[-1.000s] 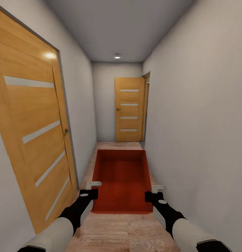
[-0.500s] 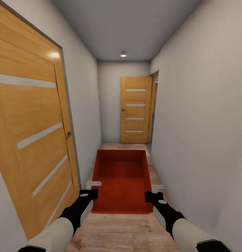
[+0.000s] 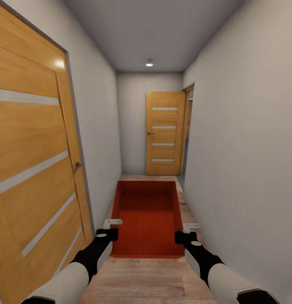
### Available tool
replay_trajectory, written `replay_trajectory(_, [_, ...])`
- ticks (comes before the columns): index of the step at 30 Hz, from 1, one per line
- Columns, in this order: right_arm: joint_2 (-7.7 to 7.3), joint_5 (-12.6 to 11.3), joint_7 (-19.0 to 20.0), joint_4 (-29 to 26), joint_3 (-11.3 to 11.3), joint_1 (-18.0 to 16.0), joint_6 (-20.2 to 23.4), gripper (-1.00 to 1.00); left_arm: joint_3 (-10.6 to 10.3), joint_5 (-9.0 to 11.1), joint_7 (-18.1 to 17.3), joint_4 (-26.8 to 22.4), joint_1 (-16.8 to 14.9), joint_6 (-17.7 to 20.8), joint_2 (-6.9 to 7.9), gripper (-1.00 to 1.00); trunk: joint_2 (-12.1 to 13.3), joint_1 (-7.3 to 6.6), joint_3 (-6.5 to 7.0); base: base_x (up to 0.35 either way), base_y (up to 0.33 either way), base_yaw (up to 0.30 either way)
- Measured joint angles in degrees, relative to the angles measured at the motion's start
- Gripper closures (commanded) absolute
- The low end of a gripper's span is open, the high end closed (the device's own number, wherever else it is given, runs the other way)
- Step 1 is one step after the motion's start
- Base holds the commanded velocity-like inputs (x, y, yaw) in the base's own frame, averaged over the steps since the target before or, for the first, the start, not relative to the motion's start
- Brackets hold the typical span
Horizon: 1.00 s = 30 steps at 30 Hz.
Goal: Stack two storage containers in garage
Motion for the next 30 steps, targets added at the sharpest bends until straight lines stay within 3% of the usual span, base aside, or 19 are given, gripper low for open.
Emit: replay_trajectory(30, [0.04, 0.05, -0.06, -0.01, 0.01, 0.00, 0.12, 1.00, -0.04, 0.09, -0.02, 0.07, 0.00, 0.01, 0.04, 1.00, 0.00, 0.00, 0.00, 0.323, 0.000, 0.000])
